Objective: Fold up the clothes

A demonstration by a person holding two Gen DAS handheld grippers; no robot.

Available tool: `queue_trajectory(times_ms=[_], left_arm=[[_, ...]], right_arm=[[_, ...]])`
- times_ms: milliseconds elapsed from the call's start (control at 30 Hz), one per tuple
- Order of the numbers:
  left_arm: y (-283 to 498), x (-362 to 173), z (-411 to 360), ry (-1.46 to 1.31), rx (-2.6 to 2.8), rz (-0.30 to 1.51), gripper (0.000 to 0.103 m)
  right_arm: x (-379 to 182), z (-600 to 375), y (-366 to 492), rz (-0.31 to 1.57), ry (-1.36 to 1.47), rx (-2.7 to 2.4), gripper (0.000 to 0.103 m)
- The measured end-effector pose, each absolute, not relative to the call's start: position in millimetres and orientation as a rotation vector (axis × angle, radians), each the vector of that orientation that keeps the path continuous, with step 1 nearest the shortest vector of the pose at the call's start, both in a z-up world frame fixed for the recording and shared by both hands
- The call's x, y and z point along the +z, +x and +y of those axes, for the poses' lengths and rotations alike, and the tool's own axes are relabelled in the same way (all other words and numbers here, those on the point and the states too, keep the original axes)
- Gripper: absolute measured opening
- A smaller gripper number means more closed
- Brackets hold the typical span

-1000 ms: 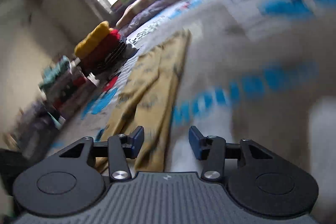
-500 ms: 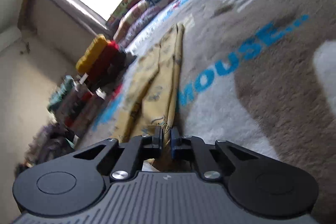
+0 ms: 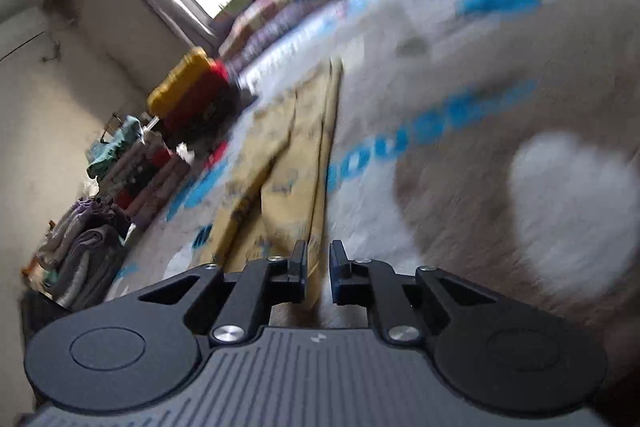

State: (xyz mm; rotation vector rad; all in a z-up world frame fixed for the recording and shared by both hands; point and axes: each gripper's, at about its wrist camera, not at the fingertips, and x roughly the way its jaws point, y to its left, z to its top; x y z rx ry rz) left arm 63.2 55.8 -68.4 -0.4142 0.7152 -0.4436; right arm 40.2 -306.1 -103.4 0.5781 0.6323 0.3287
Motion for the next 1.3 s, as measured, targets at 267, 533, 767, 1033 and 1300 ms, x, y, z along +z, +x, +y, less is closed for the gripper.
queue_trajectory(times_ms=[267, 533, 767, 1033, 1300], left_arm=[[28.5, -73.8, 6.1, 0.457, -0.550, 0.486, 0.044], [24.8, -109.9, 0.6, 0.908, -0.642, 0.322, 0.050], [37.7, -121.4, -4.9, 1.040, -0.649, 0.173, 0.050], [30.8, -133.9, -15.8, 1.242, -0.691, -0.058, 0.045], [21.5, -132.8, -32.3, 1.272, -0.733, 0.029, 0.005]], right_arm=[[-93.7, -262.9, 15.2, 0.535, -0.202, 0.357, 0.033], [-117.4, -221.8, 3.9, 0.376, -0.792, 0.461, 0.036], [-132.0, -214.0, 17.8, 0.241, -0.959, 0.483, 0.038], [-135.3, -212.5, 21.7, 0.023, -1.205, 0.643, 0.039], [-114.3, -202.9, 29.5, 0.207, -1.079, 0.740, 0.016]])
